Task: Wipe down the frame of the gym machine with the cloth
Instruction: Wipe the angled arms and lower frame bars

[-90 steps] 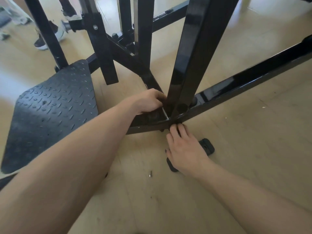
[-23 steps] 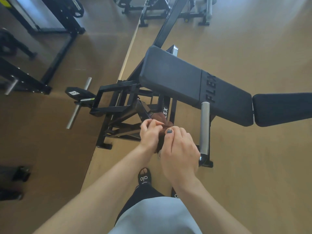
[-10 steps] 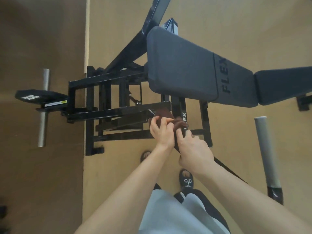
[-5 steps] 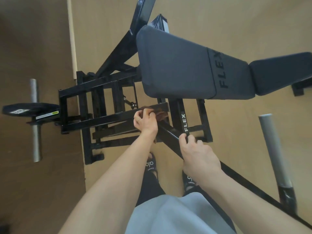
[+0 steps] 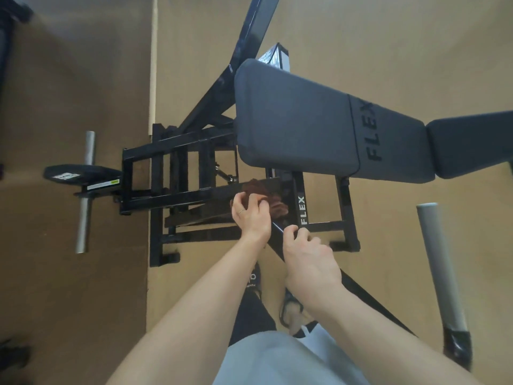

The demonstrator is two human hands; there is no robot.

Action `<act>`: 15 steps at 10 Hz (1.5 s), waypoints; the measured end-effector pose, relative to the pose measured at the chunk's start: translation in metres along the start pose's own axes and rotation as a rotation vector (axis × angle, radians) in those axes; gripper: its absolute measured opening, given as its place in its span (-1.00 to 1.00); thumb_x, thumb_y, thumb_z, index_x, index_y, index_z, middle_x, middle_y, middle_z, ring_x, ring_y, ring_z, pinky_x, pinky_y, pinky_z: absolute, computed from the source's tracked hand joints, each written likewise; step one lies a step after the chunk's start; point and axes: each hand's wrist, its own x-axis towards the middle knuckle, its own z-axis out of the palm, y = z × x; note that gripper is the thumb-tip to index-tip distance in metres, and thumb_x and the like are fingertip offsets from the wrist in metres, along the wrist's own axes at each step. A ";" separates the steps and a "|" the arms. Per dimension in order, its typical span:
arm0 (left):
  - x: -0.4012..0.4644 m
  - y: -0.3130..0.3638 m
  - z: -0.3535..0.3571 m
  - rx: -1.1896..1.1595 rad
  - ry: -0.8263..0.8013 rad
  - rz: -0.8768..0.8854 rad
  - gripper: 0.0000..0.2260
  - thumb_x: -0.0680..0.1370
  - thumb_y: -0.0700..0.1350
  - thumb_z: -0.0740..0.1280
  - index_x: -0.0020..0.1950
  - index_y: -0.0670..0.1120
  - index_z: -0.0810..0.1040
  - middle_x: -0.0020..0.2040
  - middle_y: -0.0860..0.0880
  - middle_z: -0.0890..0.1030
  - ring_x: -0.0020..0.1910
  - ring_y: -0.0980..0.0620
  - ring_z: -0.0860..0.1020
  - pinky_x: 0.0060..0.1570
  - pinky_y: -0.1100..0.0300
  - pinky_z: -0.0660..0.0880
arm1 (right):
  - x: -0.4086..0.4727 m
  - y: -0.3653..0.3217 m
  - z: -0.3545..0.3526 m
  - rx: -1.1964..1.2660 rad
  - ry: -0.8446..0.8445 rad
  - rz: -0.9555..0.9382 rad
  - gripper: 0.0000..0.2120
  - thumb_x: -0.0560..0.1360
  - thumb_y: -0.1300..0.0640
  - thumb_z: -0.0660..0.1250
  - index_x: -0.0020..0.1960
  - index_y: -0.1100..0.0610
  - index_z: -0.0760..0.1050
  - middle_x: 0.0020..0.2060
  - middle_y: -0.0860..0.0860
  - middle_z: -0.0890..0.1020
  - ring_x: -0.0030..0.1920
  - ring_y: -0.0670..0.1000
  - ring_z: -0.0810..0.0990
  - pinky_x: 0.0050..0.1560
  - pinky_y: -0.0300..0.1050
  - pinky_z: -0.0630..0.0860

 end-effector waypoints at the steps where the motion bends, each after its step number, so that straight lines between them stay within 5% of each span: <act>1: 0.010 0.005 -0.001 -0.124 0.081 -0.041 -0.85 0.69 -0.10 0.25 -0.02 0.13 0.41 0.48 -0.07 0.30 0.41 -0.08 0.32 0.42 0.02 0.37 | 0.002 0.002 0.003 -0.006 -0.017 -0.014 -0.20 0.54 0.13 0.46 0.58 0.24 0.03 0.36 0.29 0.43 0.16 0.23 0.60 0.02 -0.01 0.63; 2: 0.026 0.006 -0.002 -0.168 0.116 -0.081 -0.85 0.69 -0.10 0.27 0.09 0.15 0.36 0.47 -0.10 0.33 0.37 -0.08 0.39 0.33 0.08 0.42 | 0.004 0.003 0.004 0.008 -0.034 -0.017 -0.19 0.54 0.13 0.46 0.58 0.23 0.02 0.38 0.28 0.41 0.19 0.24 0.59 0.05 0.01 0.64; 4: 0.065 -0.008 -0.006 -0.005 0.059 -0.096 -0.92 0.71 -0.04 0.20 0.14 0.08 0.47 0.50 -0.06 0.29 0.49 -0.12 0.24 0.50 -0.13 0.27 | 0.006 0.004 0.007 0.015 -0.067 0.010 -0.17 0.54 0.12 0.47 0.59 0.19 0.00 0.40 0.24 0.41 0.22 0.21 0.58 0.06 -0.02 0.63; 5: 0.084 -0.019 -0.008 0.104 -0.011 -0.066 -0.72 0.72 -0.01 0.12 0.36 0.01 0.51 0.50 -0.04 0.28 0.52 -0.12 0.17 0.52 -0.14 0.19 | 0.004 0.001 0.001 0.030 -0.073 0.023 -0.18 0.57 0.14 0.42 0.60 0.16 -0.05 0.41 0.20 0.38 0.22 0.16 0.56 0.06 -0.05 0.60; 7: 0.148 -0.056 -0.042 0.262 -0.181 -0.232 -0.66 0.72 -0.08 0.06 0.48 -0.02 0.38 0.52 -0.10 0.26 0.51 -0.17 0.19 0.50 -0.12 0.18 | 0.003 -0.006 -0.007 0.027 -0.081 0.087 -0.25 0.64 0.01 0.30 0.62 0.07 -0.10 0.43 0.07 0.36 0.22 0.07 0.53 0.05 -0.14 0.50; 8: 0.176 -0.083 -0.047 0.408 -0.209 -0.204 -0.61 0.69 -0.09 0.19 0.52 -0.07 0.32 0.54 -0.10 0.26 0.53 -0.15 0.16 0.51 -0.05 0.12 | 0.010 -0.018 -0.011 -0.054 -0.120 0.151 -0.20 0.64 -0.08 0.28 0.65 0.06 -0.15 0.47 0.05 0.33 0.40 0.11 0.42 0.41 0.01 0.34; 9: 0.196 -0.100 -0.045 0.344 -0.217 -0.271 -0.65 0.71 -0.02 0.10 0.49 -0.03 0.36 0.53 -0.10 0.25 0.52 -0.13 0.15 0.47 0.02 0.11 | 0.029 -0.046 -0.016 -0.133 -0.124 0.194 -0.13 0.62 -0.19 0.23 0.66 0.09 -0.24 0.59 0.11 0.19 0.61 0.20 0.09 0.59 0.26 -0.05; 10: 0.196 -0.110 -0.054 0.294 -0.193 -0.231 -0.55 0.72 0.02 -0.04 0.53 -0.10 0.35 0.56 -0.13 0.27 0.53 -0.07 0.17 0.46 0.10 0.06 | 0.072 -0.094 -0.013 -0.063 -0.004 0.120 -0.12 0.61 -0.11 0.27 0.67 0.08 -0.23 0.64 0.12 0.08 0.65 0.20 -0.06 0.60 0.33 -0.17; 12: 0.224 -0.144 -0.060 0.541 -0.301 -0.066 -0.62 0.66 -0.13 0.27 0.48 -0.03 0.34 0.52 -0.01 0.28 0.52 -0.11 0.12 0.52 -0.07 0.02 | 0.157 -0.161 0.006 -0.143 0.072 -0.022 -0.05 0.54 0.00 0.45 0.66 0.16 -0.12 0.64 0.22 0.01 0.65 0.26 -0.13 0.59 0.35 -0.15; 15: 0.250 -0.194 -0.068 -0.006 -0.008 -0.174 -0.88 0.73 -0.01 0.06 0.16 0.10 0.38 0.48 -0.08 0.25 0.50 -0.13 0.15 0.52 -0.11 0.16 | 0.225 -0.179 0.078 -0.461 0.072 -0.155 -0.10 0.47 -0.10 0.50 0.58 0.25 0.13 0.49 0.25 0.33 0.54 0.31 0.20 0.60 0.34 -0.10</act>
